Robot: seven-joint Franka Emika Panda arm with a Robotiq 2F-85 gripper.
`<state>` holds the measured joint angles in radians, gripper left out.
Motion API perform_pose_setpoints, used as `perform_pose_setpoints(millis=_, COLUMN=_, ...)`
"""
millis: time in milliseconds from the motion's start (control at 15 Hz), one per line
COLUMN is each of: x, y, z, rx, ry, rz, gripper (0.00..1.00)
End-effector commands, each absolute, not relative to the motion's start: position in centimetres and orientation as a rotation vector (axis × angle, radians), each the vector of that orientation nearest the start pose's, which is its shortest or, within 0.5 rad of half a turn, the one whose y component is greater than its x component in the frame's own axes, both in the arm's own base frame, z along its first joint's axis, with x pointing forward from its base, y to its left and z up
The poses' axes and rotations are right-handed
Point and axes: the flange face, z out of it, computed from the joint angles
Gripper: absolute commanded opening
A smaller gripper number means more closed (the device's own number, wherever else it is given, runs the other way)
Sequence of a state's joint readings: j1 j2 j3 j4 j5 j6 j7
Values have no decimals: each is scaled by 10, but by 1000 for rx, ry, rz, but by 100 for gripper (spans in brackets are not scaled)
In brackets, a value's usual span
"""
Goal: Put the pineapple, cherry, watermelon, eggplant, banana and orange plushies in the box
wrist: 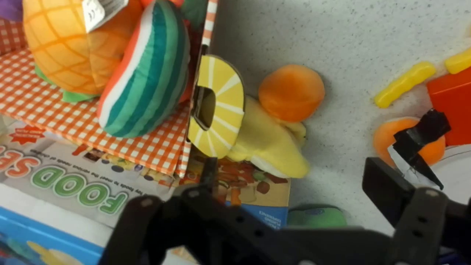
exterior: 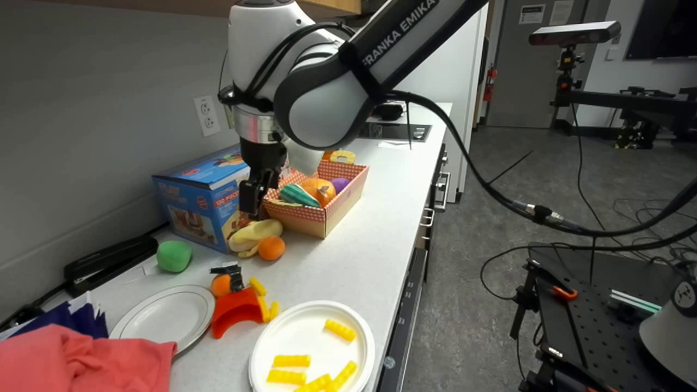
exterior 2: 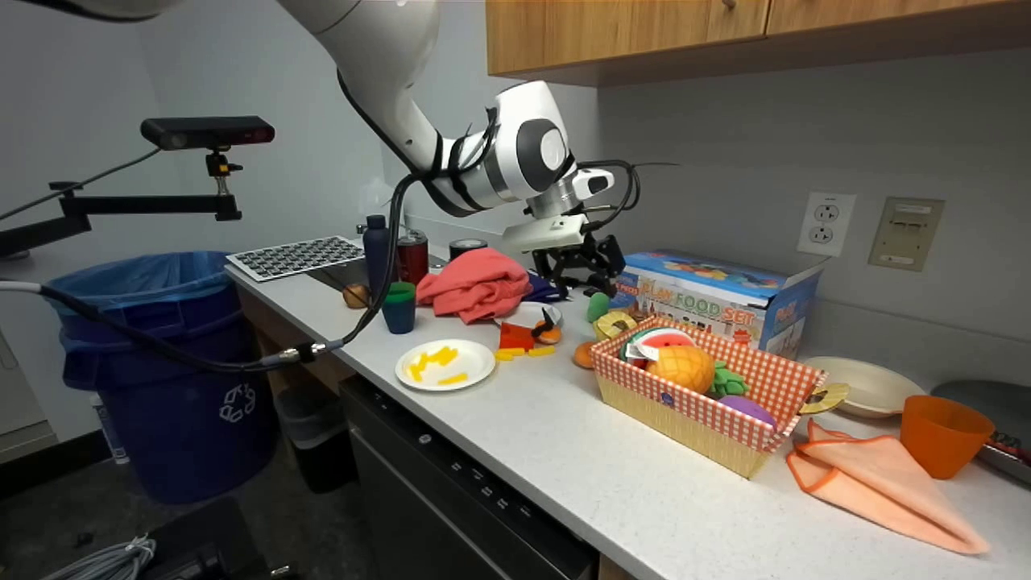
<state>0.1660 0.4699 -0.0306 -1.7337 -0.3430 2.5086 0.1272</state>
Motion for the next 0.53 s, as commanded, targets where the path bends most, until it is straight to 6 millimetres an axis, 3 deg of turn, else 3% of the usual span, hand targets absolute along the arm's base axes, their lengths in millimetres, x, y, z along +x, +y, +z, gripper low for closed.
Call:
perform_pose_setpoints(millis=0, x=699, y=117, z=333, rx=-3291, ry=-590, rz=-665, gripper=100)
perform_pose_setpoints(millis=467, x=729, y=122, z=311, rx=-3262, ry=-721, rz=-655, gripper=100)
